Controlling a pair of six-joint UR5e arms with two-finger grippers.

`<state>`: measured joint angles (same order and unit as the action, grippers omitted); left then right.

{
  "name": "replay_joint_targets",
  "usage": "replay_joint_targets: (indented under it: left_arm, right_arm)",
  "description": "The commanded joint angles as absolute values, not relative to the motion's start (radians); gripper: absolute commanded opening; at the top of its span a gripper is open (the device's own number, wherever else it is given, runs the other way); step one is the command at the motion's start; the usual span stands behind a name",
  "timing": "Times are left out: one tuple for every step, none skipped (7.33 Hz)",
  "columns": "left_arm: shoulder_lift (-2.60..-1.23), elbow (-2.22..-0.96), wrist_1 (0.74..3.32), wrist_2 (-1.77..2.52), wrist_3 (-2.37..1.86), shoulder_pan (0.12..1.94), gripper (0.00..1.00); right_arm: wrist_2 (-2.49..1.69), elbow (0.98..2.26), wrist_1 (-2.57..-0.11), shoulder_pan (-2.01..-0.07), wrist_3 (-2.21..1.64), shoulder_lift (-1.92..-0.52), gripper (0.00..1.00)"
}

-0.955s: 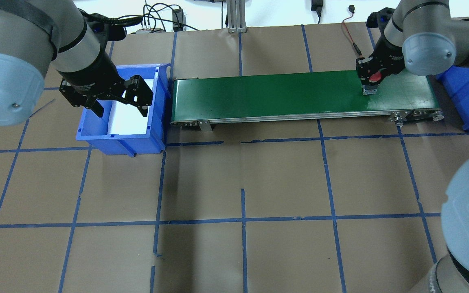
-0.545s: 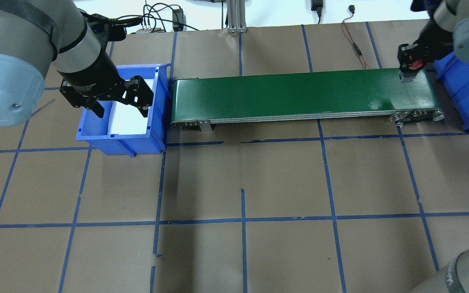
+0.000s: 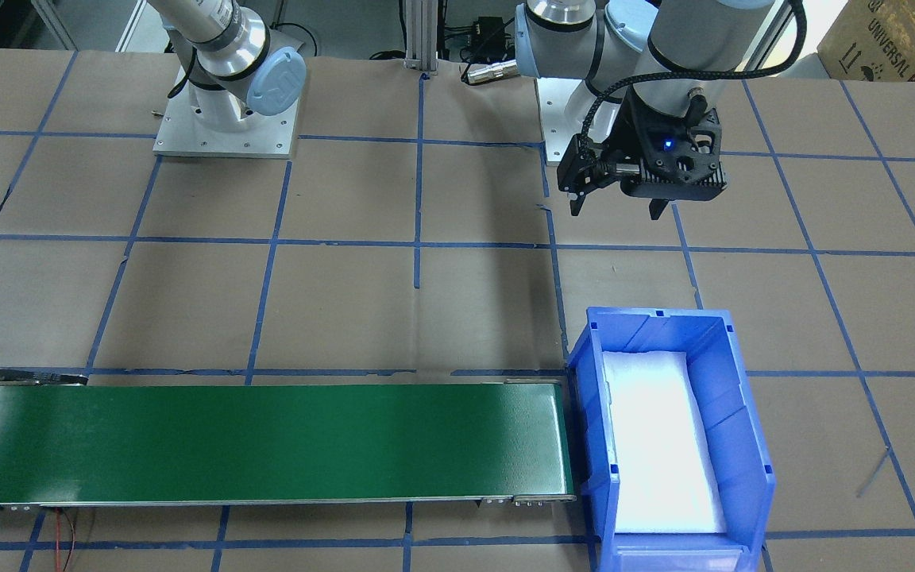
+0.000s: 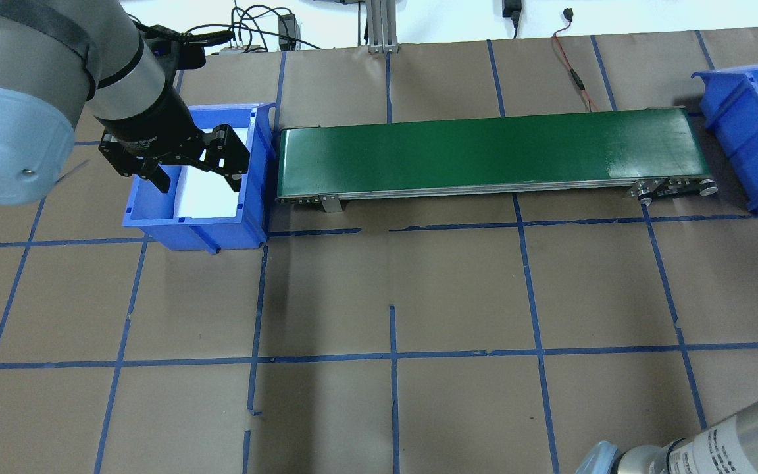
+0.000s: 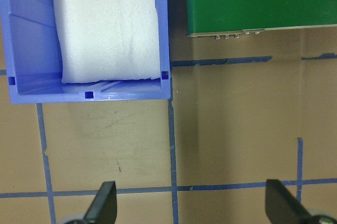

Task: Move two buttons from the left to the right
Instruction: 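Open the right gripper to drop the red button beside the yellow one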

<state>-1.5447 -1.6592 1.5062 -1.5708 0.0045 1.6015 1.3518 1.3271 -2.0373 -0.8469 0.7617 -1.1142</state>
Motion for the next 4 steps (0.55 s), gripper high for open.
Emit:
replay_joint_targets:
  left_arm:
    - [-1.545, -1.661, 1.506, -1.571, 0.005, 1.601, 1.00]
    - [-1.543, -1.661, 1.506, -1.572, 0.008, 1.601, 1.00]
    - [-1.543, -1.661, 1.506, -1.572, 0.008, 1.601, 1.00]
    - [-1.545, -1.663, 1.506, -1.572, 0.006, 1.601, 1.00]
  right_arm:
    - [1.329, 1.201, -2.039, -0.834, 0.784, -0.961, 0.51]
    - [1.328, 1.213, -2.039, -0.834, 0.772, -0.957, 0.53]
    - [1.309, 1.229, -2.040, -0.834, 0.775, -0.934, 0.54]
    - [1.278, 1.233, -2.043, -0.834, 0.781, -0.914, 0.54]
